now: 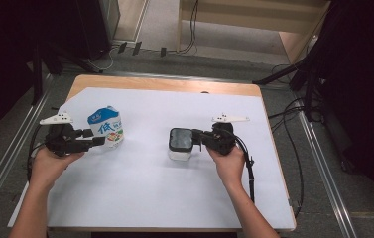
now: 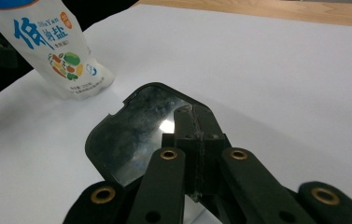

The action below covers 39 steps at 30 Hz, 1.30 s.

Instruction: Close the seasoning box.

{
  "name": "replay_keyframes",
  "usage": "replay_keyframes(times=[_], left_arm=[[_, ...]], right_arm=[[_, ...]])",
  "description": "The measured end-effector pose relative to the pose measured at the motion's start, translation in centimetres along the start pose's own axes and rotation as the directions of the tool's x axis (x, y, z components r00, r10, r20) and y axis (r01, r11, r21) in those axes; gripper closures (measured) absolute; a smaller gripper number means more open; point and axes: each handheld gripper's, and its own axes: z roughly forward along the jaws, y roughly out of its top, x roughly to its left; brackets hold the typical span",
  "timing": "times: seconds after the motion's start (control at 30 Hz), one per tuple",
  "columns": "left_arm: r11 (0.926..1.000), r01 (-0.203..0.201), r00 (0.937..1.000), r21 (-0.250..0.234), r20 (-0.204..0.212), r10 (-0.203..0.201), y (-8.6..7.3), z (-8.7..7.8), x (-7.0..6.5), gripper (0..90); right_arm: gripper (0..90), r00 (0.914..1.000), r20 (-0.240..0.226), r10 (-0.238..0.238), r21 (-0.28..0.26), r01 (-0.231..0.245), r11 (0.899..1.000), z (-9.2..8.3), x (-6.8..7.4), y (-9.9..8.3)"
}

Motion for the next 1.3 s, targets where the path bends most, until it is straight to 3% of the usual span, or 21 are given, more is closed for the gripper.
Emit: replay_keyframes(times=[0.1, 0.27, 0.47, 0.73, 1.0, 1.3], left_arm=[[0.9997, -0.020, 0.9996, 0.014, -0.020, 0.021, -0.1, 0.1, -0.2, 41.3], [0.9995, -0.014, 0.9996, 0.027, -0.026, 0.015, -0.3, 0.3, -0.1, 40.0], [0.9993, -0.007, 0.9993, 0.036, -0.036, 0.008, -0.4, 0.4, 0.0, 39.2], [0.9982, -0.017, 0.9988, 0.057, -0.044, 0.019, -0.6, 0.2, -0.1, 37.9], [0.9977, -0.024, 0.9986, 0.064, -0.045, 0.027, -0.9, 0.4, -0.1, 38.0], [0.9969, -0.016, 0.9987, 0.077, -0.047, 0.020, -1.1, 0.6, 0.1, 37.8]], right_arm=[[86.3, 1.0000, -0.007, -0.004, 0.003, 0.004, 1.000, -0.2, -0.2, 0.0], [77.4, 0.9998, -0.008, -0.016, -0.023, 0.016, 1.000, -1.0, -0.7, -0.4], [69.9, 0.9998, 0.017, -0.006, -0.014, 0.006, 1.000, -2.0, -1.7, -0.9], [64.8, 0.9973, 0.071, -0.021, -0.037, 0.023, 0.999, -3.3, -2.9, -1.6], [61.1, 0.9909, 0.128, -0.040, -0.026, 0.044, 0.999, -4.3, -4.0, -2.8], [58.8, 0.9897, 0.143, 0.002, -0.038, 0.004, 0.999, -5.9, -5.4, -4.4]])
